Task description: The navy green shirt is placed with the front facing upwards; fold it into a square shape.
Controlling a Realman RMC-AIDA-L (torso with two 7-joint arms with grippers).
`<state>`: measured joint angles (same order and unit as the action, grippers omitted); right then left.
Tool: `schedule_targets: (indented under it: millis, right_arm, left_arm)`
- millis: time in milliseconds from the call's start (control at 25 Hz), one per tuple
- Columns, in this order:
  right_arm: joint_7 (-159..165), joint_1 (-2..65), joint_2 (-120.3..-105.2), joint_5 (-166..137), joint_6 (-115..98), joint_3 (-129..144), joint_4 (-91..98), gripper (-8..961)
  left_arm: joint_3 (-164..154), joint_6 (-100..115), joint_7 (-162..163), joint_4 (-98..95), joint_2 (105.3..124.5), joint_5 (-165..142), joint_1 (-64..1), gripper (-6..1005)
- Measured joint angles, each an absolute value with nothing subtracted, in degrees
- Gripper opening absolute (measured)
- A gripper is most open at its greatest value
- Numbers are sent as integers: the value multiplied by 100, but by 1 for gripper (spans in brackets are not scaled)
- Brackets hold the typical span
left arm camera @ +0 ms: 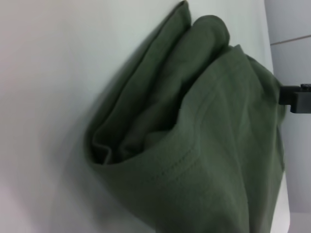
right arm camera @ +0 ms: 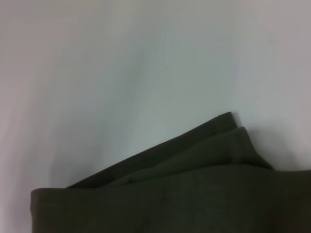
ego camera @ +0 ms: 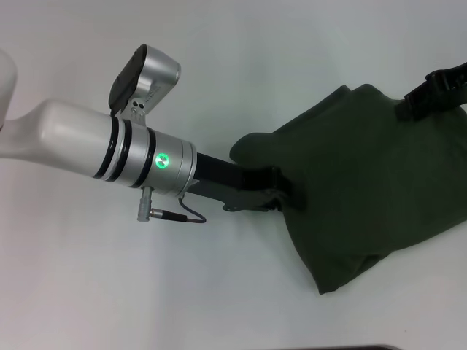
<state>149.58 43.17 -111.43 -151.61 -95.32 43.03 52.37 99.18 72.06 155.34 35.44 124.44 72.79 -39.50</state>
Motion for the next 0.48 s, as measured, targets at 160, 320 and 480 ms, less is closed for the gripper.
schedule_targets:
  millis: [160,320,480]
  right_arm:
    - [14958,4322,-11148,-15161,-9528,4308,5232,352]
    - [14958,4319,-11159,-15161,-9515,4311,5228,352]
    - [14955,4307,-11160,-15161,-9505,4296,5212,352]
  left_arm:
    - [9945,7194,15522,3489,12444,7302,-3928,191]
    - [9990,7322,15442,3549,12413,7379,-3824,105]
    - [10260,7527,15349,3579,12347,7376,-3691,73]
